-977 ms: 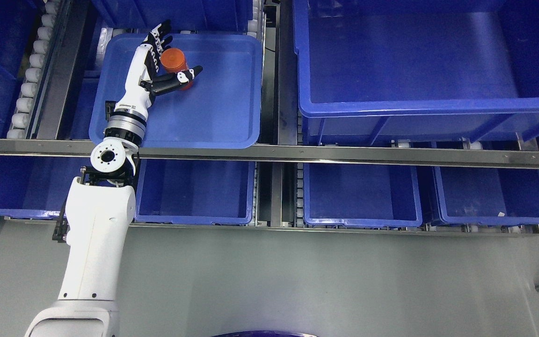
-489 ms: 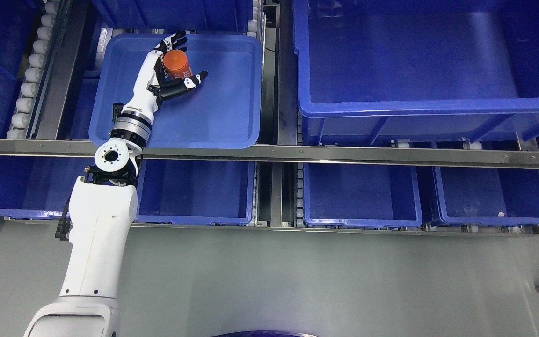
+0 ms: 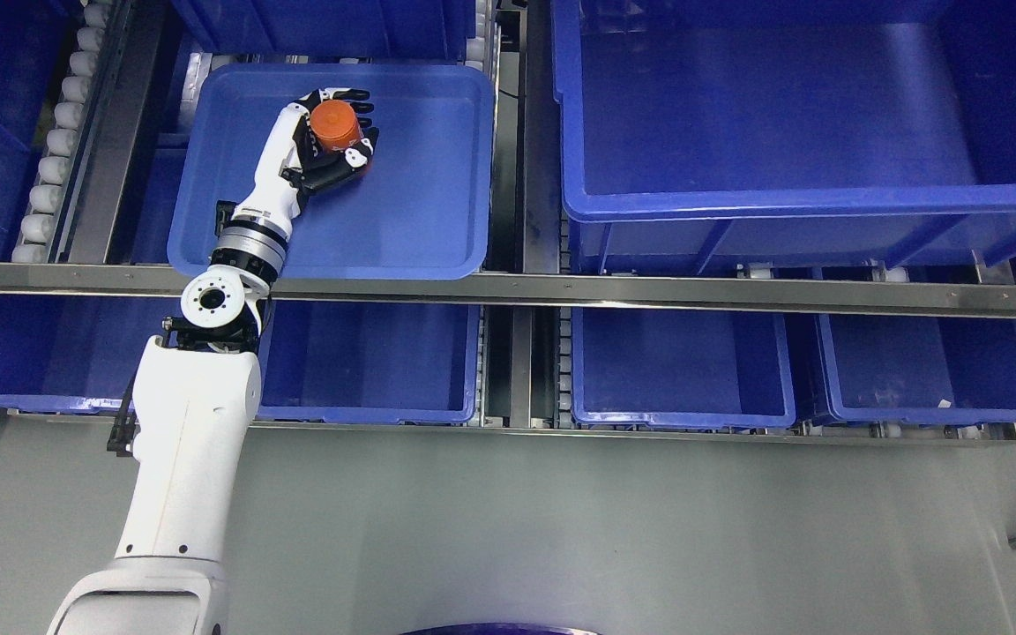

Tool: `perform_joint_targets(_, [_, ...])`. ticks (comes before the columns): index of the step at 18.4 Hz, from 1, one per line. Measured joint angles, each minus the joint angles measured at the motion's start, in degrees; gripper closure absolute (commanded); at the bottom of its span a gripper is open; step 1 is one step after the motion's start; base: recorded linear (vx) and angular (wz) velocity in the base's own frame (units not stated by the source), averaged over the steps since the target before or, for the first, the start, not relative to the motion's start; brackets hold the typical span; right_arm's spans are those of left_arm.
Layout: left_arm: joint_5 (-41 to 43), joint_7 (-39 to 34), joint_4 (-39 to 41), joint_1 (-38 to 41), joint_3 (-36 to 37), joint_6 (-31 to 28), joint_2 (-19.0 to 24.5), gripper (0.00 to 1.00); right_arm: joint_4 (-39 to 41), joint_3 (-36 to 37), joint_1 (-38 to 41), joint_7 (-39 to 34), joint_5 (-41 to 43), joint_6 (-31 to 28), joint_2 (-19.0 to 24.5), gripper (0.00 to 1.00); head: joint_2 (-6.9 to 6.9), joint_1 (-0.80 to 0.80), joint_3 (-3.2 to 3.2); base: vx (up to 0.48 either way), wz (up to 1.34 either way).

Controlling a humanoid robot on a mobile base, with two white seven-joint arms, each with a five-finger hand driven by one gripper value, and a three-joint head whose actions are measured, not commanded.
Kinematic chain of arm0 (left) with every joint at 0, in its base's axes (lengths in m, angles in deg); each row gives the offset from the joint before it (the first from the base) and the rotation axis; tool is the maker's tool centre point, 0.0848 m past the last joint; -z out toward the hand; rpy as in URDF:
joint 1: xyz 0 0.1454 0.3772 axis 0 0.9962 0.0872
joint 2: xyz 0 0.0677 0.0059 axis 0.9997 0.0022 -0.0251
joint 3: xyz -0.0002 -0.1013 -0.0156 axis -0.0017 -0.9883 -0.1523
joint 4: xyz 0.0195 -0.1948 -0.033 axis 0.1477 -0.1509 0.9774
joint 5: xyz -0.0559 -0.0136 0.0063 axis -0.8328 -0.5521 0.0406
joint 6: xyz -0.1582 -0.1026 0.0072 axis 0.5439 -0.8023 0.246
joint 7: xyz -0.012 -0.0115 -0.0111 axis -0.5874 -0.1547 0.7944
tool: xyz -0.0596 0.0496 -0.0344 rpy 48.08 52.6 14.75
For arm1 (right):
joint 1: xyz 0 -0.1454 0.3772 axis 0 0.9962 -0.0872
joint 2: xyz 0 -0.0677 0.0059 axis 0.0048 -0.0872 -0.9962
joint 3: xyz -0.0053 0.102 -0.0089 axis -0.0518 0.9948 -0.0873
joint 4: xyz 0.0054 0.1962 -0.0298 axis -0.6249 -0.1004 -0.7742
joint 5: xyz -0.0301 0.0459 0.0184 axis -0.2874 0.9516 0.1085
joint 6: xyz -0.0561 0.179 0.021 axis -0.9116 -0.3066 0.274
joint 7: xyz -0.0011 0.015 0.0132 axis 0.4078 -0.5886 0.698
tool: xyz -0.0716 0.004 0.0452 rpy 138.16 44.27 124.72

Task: Grab orange capacitor from left shelf to right desk
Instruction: 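Lift the orange capacitor up out of the bin with the left hand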

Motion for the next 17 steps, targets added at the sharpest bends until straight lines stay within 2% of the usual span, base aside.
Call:
perform_joint_targets(6, [-0.81, 0.08, -0.54, -0.56, -1.64, 3.90, -1.33, 1.00, 0.00, 0.00, -0.15, 0.14, 0.00, 0.25, 0.00, 0.00, 0.00, 0.00, 0.00, 0.000, 0.00])
perform_joint_targets(12, [-9.72, 1.82, 4.66, -1.53, -1.84, 6.88, -2.04, 0.99, 0.00, 0.00, -0.17, 0.14, 0.00, 0.32, 0.00, 0.00, 0.00, 0.00, 0.00, 0.000, 0.00])
perform_joint_targets(17, [-14.86, 3.14, 9.88, -1.86, -0.93, 14.73, -2.35, 0.99, 0.00, 0.00, -0.18, -0.01, 0.00, 0.33, 0.00, 0.00, 0.00, 0.00, 0.00, 0.000, 0.00])
